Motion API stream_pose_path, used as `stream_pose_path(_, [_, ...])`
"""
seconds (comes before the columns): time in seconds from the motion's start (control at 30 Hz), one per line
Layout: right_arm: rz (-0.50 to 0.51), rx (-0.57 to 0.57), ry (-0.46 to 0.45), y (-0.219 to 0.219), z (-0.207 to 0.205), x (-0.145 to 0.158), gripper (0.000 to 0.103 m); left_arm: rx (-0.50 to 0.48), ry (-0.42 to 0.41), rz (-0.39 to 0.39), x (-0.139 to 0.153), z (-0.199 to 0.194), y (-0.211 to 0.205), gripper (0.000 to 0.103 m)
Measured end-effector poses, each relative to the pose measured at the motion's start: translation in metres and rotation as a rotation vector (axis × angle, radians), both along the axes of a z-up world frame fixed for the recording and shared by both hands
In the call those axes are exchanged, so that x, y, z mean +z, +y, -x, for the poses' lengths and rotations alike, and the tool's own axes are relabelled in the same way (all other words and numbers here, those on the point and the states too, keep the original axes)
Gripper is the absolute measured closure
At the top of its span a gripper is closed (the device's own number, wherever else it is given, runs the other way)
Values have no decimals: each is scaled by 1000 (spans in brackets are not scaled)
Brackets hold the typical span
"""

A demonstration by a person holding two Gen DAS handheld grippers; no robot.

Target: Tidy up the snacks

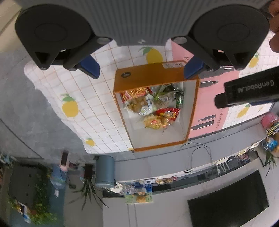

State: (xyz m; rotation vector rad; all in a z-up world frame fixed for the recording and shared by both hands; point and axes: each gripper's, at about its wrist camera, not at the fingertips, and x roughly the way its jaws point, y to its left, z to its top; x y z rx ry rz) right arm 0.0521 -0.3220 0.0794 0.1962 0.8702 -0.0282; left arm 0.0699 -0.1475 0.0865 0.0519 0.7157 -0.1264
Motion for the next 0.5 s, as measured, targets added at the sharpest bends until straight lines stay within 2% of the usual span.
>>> stream_pose_path(0.07, [-27, -7, -13, 1, -3, 2, 3, 16, 0, 7, 0, -1, -2, 6])
stream_pose_path(0.13, [-19, -4, -24, 3, -5, 3, 3, 28, 6, 24, 0, -2, -2, 5])
stream_pose_path(0.5, [16, -1, -25, 5, -11, -5, 3, 29, 14, 16, -12, -3, -5, 6])
